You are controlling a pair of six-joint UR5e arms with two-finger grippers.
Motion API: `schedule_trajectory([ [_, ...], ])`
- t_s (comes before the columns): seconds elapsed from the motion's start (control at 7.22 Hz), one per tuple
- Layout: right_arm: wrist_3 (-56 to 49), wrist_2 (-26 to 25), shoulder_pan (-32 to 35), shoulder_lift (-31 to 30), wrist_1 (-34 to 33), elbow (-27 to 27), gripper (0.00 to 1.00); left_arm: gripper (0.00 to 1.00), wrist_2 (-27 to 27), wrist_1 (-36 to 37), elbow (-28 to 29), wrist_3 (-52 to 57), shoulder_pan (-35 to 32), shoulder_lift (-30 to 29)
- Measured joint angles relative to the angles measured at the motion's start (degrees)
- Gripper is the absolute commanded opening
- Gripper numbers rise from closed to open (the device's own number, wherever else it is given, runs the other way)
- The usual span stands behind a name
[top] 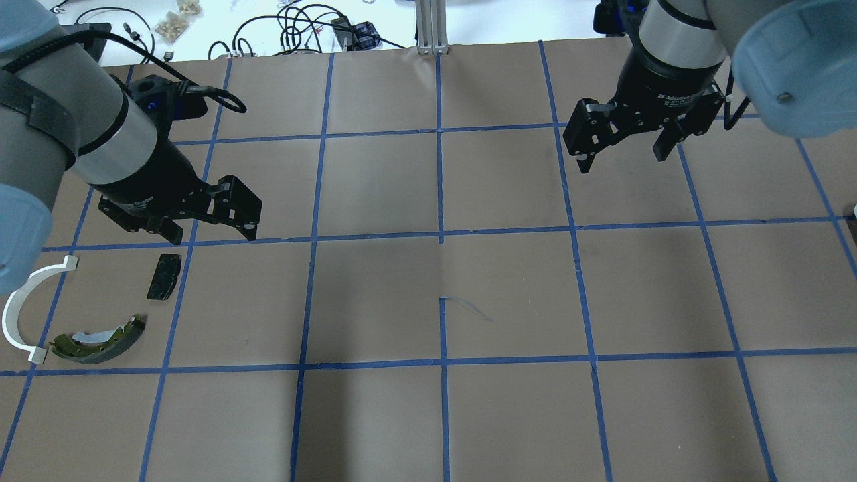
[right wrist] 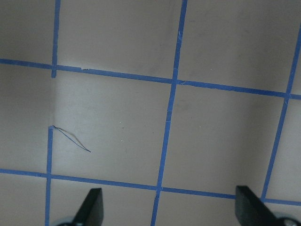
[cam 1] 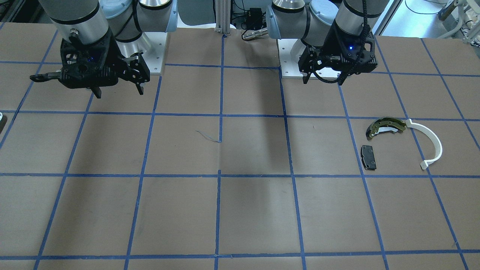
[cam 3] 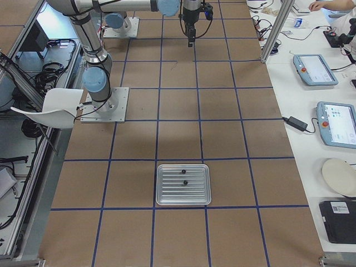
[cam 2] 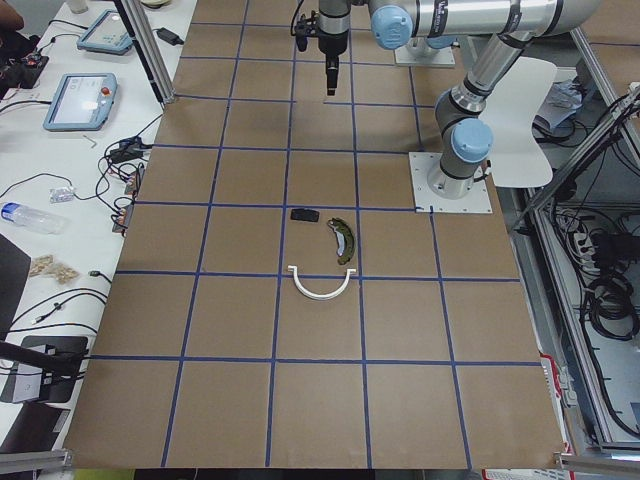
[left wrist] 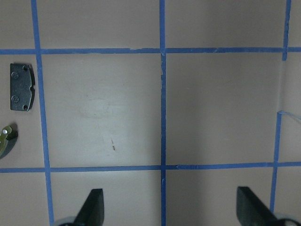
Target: Place bearing gear from tray to pile
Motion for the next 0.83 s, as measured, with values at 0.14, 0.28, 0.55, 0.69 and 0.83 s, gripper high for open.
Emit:
schedule_trajectory([
  [0.14,-0.3,0.0,-0.1,0.0,0.0,0.0,1.00,1.00,0.0,0.0,0.1,0.0,0.0,0.0],
  [0.28,-0.7,0.2,-0.3,-0.1,-0.1,0.0,1.00,1.00,0.0,0.0,0.2,0.0,0.0,-0.1],
  [0.55,0.2,0.8,-0.1,-0.3,0.0,-0.1,1.00,1.00,-0.1,0.0,1.3,0.0,0.3,-1.3],
  [0.69,1.2,0.9,0.0,-0.3,0.4,-0.1,1.00,1.00,-0.1,-0.1,2.2,0.0,0.5,-2.2],
  [0.83,1.5,0.9,-0.1,-0.1,1.1,0.0,1.00,1.00,-0.1,-0.2,3.7,0.0,0.5,-3.4],
])
